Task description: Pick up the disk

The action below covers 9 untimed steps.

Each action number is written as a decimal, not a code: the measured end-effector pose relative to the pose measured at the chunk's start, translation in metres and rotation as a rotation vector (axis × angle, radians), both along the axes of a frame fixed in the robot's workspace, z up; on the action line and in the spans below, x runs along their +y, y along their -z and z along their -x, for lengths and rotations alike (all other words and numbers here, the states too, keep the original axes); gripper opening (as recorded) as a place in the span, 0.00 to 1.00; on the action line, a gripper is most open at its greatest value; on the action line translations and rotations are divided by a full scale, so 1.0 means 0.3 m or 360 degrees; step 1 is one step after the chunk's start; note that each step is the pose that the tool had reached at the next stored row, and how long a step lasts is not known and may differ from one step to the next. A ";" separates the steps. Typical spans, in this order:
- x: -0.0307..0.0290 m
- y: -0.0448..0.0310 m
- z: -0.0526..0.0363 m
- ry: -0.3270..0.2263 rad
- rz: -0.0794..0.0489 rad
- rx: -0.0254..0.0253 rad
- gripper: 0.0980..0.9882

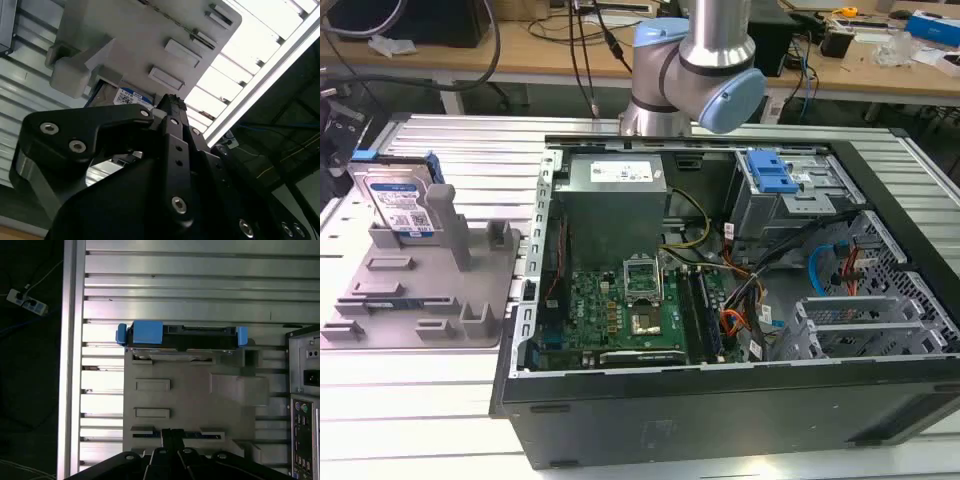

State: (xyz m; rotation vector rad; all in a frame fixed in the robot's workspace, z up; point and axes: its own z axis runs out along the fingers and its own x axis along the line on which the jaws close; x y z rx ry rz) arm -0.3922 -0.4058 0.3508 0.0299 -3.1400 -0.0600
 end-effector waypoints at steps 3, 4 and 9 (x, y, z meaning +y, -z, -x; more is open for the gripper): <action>0.000 0.000 0.000 0.0000 0.0000 0.00000 0.01; 0.000 0.000 0.000 0.0000 0.0000 0.00000 0.01; 0.000 0.000 0.000 -0.0042 0.0004 -0.00001 0.01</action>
